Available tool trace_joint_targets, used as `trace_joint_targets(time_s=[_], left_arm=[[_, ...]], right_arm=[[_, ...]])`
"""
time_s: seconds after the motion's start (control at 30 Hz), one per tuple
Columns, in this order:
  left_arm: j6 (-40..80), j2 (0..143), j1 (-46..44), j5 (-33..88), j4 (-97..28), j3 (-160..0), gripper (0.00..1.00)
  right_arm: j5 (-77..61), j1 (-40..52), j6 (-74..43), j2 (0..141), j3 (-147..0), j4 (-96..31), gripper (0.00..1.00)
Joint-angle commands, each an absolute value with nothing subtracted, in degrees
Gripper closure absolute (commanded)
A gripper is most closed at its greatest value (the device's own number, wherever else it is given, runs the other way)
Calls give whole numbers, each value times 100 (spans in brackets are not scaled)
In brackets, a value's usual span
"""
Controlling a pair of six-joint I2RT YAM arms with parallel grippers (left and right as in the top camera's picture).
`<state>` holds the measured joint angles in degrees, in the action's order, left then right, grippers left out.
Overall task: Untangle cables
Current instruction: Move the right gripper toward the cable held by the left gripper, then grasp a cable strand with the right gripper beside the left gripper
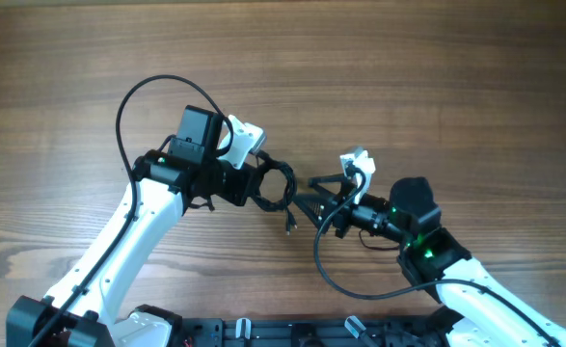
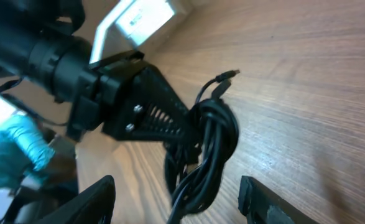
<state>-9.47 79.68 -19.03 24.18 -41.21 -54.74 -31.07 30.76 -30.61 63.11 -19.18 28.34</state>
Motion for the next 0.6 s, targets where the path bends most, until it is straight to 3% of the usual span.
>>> trace_joint_targets(time_s=[0.0,0.2,0.37,0.47,0.57], left_arm=[[-1052,7907,-1929,2939,-4169,-5553,96],[-1057,7907,-1970,3413,-4226,-5553,96],[-1057,7907,-2169,3402,-4230,-5553,96],[-1057,7905,-2200,3376,-4209,-5553,96],[-762,7837,-2038,3358,-3959,-5555,95]], right_arm=[[-2390,3229,-3221,6412,-2014,2882,36],[-2451,3236,-3712,7026,-2014,3216,41],[-2705,3236,-3769,7472,-2014,3953,65],[-2705,3234,-3771,7485,-2014,3959,96],[-2650,3227,-4294,7485,-2014,3959,96]])
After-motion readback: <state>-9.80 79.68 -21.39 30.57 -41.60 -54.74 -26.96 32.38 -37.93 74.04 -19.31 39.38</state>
